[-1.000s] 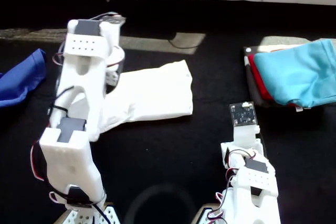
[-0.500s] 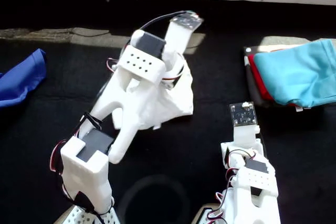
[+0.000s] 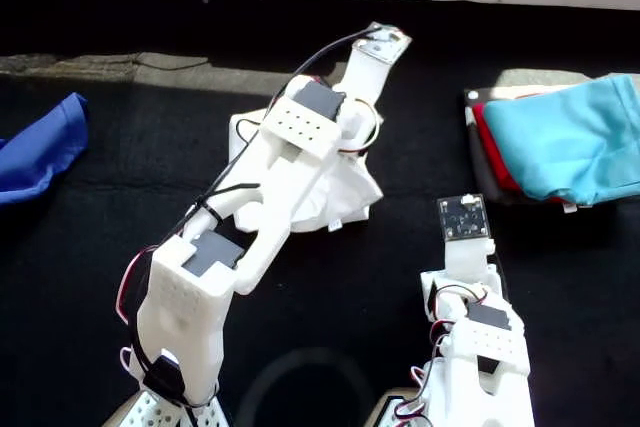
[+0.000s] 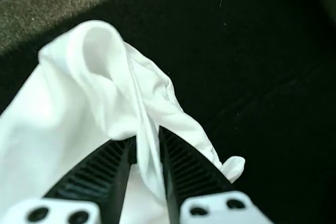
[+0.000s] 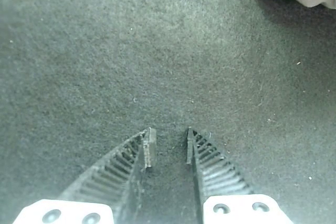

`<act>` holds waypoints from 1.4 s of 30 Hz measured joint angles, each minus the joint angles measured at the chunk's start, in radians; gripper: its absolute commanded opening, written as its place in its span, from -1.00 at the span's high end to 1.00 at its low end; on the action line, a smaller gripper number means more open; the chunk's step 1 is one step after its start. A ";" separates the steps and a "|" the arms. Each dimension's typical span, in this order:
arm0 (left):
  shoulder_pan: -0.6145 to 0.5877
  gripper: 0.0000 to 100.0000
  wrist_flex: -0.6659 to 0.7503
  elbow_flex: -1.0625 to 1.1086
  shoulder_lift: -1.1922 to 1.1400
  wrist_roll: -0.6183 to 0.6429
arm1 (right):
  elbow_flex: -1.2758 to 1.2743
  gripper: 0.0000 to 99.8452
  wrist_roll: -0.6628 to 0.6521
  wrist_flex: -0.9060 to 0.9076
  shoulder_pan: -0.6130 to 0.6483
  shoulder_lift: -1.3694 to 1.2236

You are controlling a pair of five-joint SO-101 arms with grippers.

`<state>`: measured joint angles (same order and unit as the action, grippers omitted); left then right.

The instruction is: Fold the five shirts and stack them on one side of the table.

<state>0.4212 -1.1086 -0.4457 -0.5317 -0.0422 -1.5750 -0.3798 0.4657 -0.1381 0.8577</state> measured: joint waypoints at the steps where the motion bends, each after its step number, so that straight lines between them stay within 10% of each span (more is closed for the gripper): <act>1: 0.000 0.58 0.008 0.000 -0.003 0.000 | 0.000 0.78 0.000 0.000 0.000 0.000; 21: -0.181 0.98 -0.265 -0.035 -0.006 -0.002 | 0.000 0.78 0.000 0.000 0.000 0.000; 36: 0.121 0.98 -0.322 -0.020 -0.035 -0.003 | 0.000 0.78 0.000 0.000 0.000 0.000; 42: 0.034 0.98 -0.353 -0.021 0.002 -0.003 | 0.000 0.78 0.000 0.000 0.000 0.000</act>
<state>0.4549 -1.4615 -0.4672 -0.5301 -0.0453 -1.5750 -0.3798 0.4657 -0.1381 0.8577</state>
